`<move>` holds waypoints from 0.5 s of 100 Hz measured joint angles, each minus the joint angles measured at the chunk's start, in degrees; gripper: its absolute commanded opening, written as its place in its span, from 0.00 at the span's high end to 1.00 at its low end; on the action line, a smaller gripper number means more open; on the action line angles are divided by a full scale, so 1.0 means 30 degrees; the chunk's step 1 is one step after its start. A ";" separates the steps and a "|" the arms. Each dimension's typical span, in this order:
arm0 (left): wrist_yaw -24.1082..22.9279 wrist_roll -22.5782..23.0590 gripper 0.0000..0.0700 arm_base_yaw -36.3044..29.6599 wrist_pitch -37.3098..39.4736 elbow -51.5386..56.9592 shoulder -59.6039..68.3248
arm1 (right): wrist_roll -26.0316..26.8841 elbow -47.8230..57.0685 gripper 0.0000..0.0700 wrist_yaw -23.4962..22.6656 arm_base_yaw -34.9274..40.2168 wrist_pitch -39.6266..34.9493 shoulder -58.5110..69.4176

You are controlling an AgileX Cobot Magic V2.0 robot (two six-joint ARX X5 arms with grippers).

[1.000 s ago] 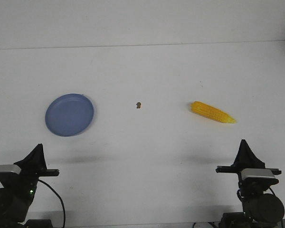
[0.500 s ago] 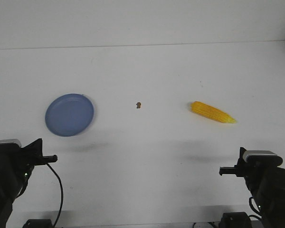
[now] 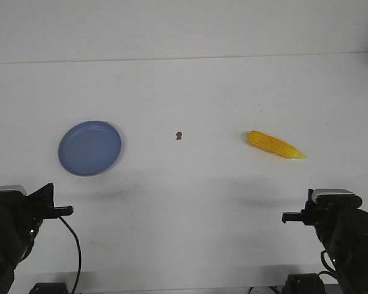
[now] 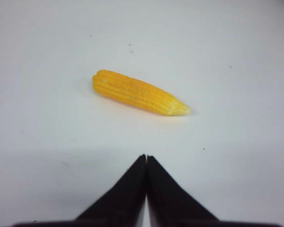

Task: Place corn on plate with both arms
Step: 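Raise both grippers and move the left gripper toward the blue plate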

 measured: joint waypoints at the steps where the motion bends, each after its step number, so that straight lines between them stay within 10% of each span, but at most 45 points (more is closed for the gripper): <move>1: 0.0000 0.0000 0.98 0.0000 -0.0051 0.0000 0.0000 | 0.0000 0.0000 1.00 0.0000 0.0000 0.0000 0.0000; 13: 0.0000 0.0000 0.89 0.0000 -0.0860 0.0000 -0.0015 | 0.0022 0.0000 0.93 0.0000 0.0000 -0.0007 0.0000; 29: 0.0000 -0.0007 0.51 0.0000 -0.1515 0.0000 -0.0007 | 0.0022 0.0000 0.47 0.0000 0.0000 -0.0007 0.0000; 50: 0.0000 -0.0007 0.50 0.0000 -0.1494 0.0000 -0.0007 | 0.0036 0.0000 0.44 0.0000 0.0000 -0.0007 0.0000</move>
